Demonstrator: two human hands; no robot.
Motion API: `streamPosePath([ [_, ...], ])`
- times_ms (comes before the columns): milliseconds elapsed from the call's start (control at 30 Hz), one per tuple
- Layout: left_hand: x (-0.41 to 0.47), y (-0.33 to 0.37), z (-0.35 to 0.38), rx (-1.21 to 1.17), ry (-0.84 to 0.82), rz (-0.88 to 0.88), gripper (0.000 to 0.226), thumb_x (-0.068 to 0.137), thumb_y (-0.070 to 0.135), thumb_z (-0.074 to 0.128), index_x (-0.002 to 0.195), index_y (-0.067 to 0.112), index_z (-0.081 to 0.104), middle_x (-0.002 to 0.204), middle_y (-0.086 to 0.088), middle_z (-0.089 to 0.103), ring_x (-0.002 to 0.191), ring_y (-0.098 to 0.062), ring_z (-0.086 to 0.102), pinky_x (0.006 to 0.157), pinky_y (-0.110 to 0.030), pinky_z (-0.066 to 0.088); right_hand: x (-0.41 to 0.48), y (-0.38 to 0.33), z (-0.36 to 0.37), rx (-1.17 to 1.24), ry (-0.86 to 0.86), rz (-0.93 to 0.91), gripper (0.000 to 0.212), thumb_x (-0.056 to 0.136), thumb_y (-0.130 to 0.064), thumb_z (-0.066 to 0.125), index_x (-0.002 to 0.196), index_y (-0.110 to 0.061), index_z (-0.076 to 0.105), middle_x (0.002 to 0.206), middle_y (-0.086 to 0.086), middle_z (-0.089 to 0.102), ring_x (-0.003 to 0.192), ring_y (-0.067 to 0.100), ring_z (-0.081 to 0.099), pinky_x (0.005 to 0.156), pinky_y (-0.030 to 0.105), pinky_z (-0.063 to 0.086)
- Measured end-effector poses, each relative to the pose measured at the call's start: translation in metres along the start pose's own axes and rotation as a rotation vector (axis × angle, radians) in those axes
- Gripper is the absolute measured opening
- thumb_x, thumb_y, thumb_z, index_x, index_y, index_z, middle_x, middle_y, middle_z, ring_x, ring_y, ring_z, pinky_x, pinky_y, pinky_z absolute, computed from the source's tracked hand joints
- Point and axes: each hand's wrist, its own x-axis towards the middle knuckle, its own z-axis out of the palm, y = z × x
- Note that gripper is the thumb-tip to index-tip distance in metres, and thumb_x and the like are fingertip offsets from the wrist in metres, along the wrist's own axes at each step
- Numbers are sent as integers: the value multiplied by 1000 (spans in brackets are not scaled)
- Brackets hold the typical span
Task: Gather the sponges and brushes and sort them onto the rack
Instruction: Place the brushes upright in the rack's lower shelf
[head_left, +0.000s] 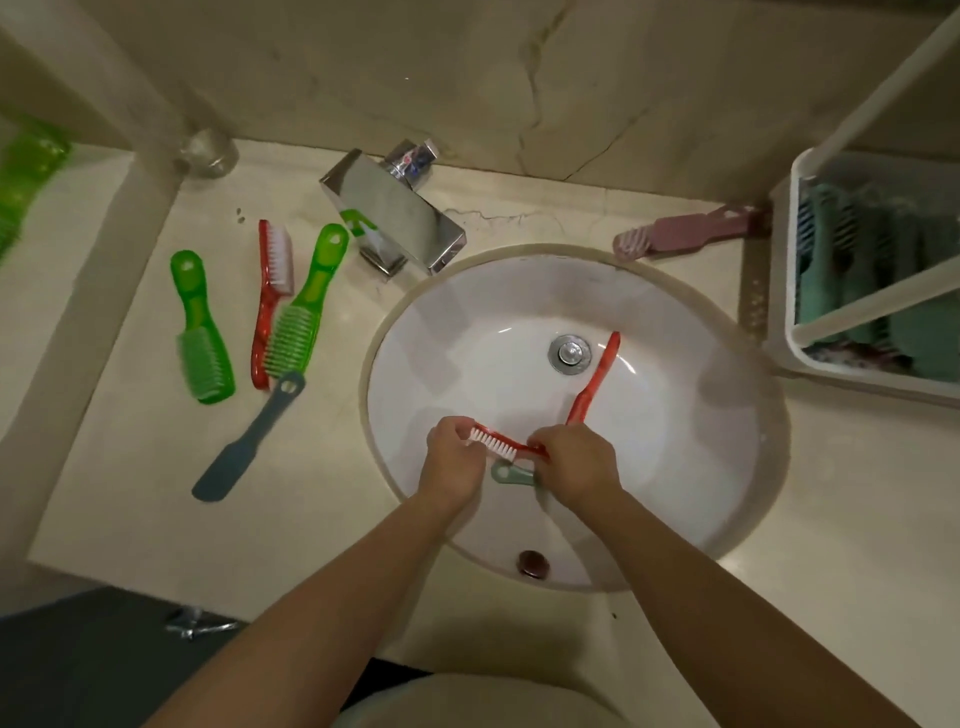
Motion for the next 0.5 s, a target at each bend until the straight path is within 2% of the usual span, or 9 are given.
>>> streamPosePath([
  [100,7,3,-2,-75,6,20,30,93,17,57,116,2,47,114,-21,53,94,-24,54,78,-28,42,1,-1,-1,115,70,45,23,89,-21,50,97,-28,71,88,-8,69,88,17,61,70,32,51],
  [200,9,15,-2,-198,-40,0,55,90,31,63,131,16,30,117,-3,46,102,-17,50,85,-27,41,-2,-3,-4,371,111,174,16,91,-33,55,100,-32,69,92,-14,69,87,12,61,74,30,49],
  [267,12,24,2,-286,-108,-7,63,90,30,64,137,9,28,115,-1,51,102,-17,55,89,-33,48,-2,-5,-8,527,117,199,12,87,-33,61,94,-32,70,87,-15,68,84,9,60,72,29,48],
  [367,15,35,7,-294,-120,86,33,91,21,62,113,-2,55,100,-15,67,90,-27,65,84,-41,53,-3,-8,-15,702,49,142,14,80,-29,62,88,-31,73,81,-13,69,79,7,62,74,30,50],
  [433,15,39,9,-324,-60,120,22,92,18,60,106,2,57,97,-15,67,91,-32,66,80,-39,53,-4,-9,-18,771,36,145,17,84,-32,57,88,-30,74,89,-12,70,84,7,62,81,33,52],
  [500,14,41,9,-429,-78,93,20,94,20,57,110,10,49,95,-10,64,85,-30,69,74,-39,55,-1,-6,-19,716,195,215,16,89,-33,56,91,-30,72,102,-9,65,95,9,59,85,34,50],
])
